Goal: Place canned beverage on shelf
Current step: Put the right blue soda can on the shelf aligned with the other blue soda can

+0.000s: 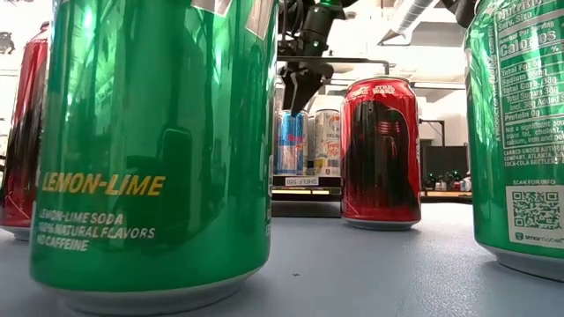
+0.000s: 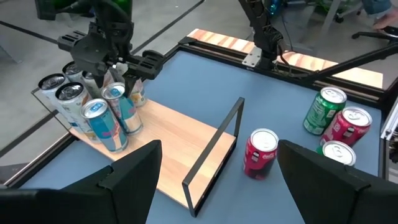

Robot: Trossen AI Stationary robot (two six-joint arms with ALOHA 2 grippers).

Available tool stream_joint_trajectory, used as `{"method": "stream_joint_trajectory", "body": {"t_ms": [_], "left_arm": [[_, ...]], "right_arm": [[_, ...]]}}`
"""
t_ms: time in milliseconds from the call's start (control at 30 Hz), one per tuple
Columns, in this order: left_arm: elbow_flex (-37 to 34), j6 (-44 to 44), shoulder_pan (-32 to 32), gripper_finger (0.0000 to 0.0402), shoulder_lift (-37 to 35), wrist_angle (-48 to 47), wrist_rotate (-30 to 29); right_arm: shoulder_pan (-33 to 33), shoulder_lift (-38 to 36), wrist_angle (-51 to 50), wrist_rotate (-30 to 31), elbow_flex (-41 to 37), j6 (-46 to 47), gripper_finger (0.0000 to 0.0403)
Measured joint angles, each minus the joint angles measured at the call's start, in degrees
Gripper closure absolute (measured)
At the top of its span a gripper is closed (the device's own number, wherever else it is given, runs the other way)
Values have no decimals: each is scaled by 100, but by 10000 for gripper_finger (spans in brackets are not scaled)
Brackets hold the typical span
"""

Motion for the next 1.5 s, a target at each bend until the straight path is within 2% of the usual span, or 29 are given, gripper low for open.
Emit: {"method": "stream_joint_trajectory", "body": {"t_ms": [633, 833, 967, 1133, 1267, 1500], "left_arm": [[1, 9, 25, 97, 0, 0, 47], [1, -7, 25, 97, 0, 0, 56], [1, -9, 25, 97, 0, 2, 56], [1, 0, 25, 97, 0, 2, 56], [1, 15, 25, 97, 0, 2, 56], [1, 20, 25, 97, 0, 2, 54]], "right_arm": [[31, -33, 45, 108, -378, 401, 117], [83, -24, -77, 474, -380, 777, 117], [142, -22, -111, 585, -380, 1285, 117], [317, -9, -226, 1104, -390, 2086, 117], [459, -9, -435, 1233, -391, 2468, 117], [688, -4, -459, 1402, -396, 2540, 117]]}}
